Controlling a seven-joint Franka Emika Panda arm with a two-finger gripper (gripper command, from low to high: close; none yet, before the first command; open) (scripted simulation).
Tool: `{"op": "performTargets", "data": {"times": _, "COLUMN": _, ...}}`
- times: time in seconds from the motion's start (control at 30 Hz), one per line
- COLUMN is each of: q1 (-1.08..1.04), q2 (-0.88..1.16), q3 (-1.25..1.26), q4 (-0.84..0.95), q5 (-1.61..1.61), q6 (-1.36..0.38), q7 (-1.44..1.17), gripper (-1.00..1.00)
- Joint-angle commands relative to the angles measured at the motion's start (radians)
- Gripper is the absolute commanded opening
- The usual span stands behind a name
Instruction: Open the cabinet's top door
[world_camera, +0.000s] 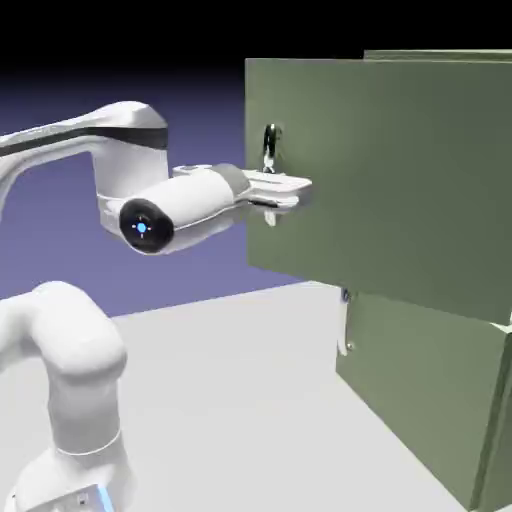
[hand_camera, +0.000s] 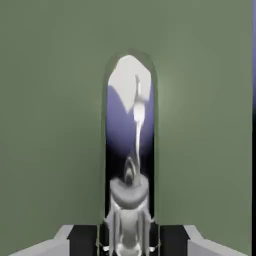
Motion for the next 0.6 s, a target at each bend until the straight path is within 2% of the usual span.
{"op": "performTargets", "data": {"times": 0.0, "q1": -0.020, "q2": -0.009, "q3": -0.025, "q4": 0.002, "q5": -0.031, "q6": -0.045, "q7": 0.012, "gripper": -1.00}}
{"op": "performTargets", "data": {"times": 0.3, "q1": -0.115, "q2": -0.018, "q3": -0.296, "q4": 0.109, "q5": -0.311, "q6": -0.436, "q7": 0.063, "gripper": -1.00}}
{"op": "performTargets", "data": {"times": 0.57, "q1": -0.020, "q2": 0.041, "q3": -0.543, "q4": 0.345, "q5": -0.510, "q6": -0.783, "q7": 0.076, "gripper": -1.00}}
